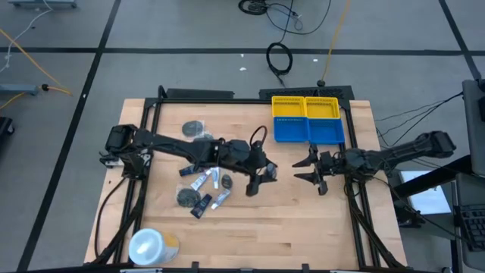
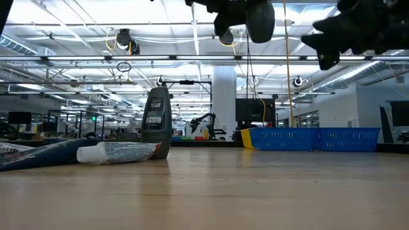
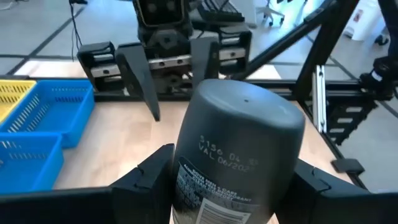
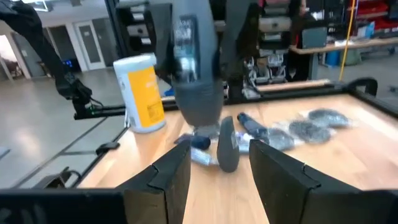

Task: Pick & Place Travel size toiletries
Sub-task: Put the gray deodorant into the right blue basket

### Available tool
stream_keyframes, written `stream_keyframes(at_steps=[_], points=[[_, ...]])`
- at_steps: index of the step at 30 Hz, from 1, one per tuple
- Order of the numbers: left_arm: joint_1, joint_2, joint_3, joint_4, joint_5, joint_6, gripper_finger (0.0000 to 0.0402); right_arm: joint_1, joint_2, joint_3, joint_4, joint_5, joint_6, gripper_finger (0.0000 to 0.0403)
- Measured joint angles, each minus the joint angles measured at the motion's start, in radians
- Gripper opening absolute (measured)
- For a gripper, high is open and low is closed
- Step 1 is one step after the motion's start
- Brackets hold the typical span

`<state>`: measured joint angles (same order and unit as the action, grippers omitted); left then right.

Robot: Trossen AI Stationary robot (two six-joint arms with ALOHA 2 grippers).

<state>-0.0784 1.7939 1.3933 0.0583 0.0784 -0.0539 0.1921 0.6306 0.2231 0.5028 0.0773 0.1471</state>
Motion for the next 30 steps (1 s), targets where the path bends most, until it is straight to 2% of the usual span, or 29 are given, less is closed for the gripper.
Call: stream_keyframes(at_steps=[11,19,30], points=[[0.027,0.0,0.0,0.017,0.0,-0.001,0.0192,0.0,0.223,0.141,0.001,0.001,-0.058,0.0155],[0.027,0.0,0.0,0.029,0.001,0.004,0.0192,0.0,0.332,0.193,0.005,0.001,-0.082,0.0159],[0.027,0.0,0.0,0.034,0.001,0.016,0.0192,0.0,0.38,0.195,0.138,0.003,-0.137,0.0267]])
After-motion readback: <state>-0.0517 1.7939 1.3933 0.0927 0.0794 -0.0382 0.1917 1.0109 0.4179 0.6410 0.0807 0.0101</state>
